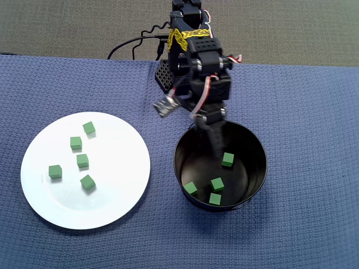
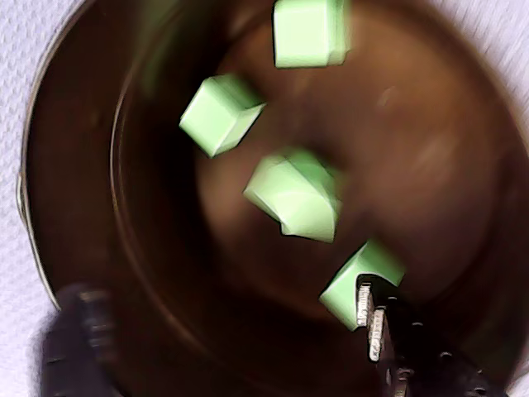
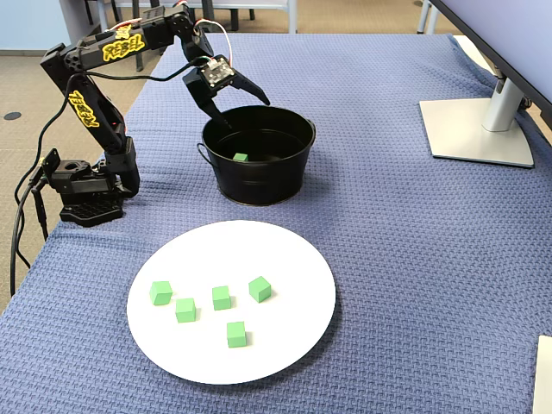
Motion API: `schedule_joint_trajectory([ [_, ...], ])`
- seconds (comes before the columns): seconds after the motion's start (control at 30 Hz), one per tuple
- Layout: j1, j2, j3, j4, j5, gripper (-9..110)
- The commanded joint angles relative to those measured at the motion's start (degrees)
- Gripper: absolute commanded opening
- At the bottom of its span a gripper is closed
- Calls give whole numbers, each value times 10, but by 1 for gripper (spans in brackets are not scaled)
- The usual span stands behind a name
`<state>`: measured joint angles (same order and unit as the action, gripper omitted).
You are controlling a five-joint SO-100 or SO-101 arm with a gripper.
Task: Pick up the green cubes from the white plate and place them in the black recipient
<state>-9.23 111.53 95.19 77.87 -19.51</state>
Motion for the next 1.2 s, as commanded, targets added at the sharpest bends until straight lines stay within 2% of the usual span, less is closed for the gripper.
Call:
schedule_joint_trajectory([
  [0.0,117,27,-72,46,-88,25],
  [0.13,285,18,-62,13,-148,10],
  [0.2,351,4,-33,-25,-167,8],
  [0.37,440,-52,36,-104,-227,9],
  [0.47,473,-84,47,-119,-249,7],
  [0.73,526,-192,9,-157,-287,17],
  [0.93,550,-294,-65,-156,-334,17],
  [1.17,575,-328,-87,-194,-355,18],
])
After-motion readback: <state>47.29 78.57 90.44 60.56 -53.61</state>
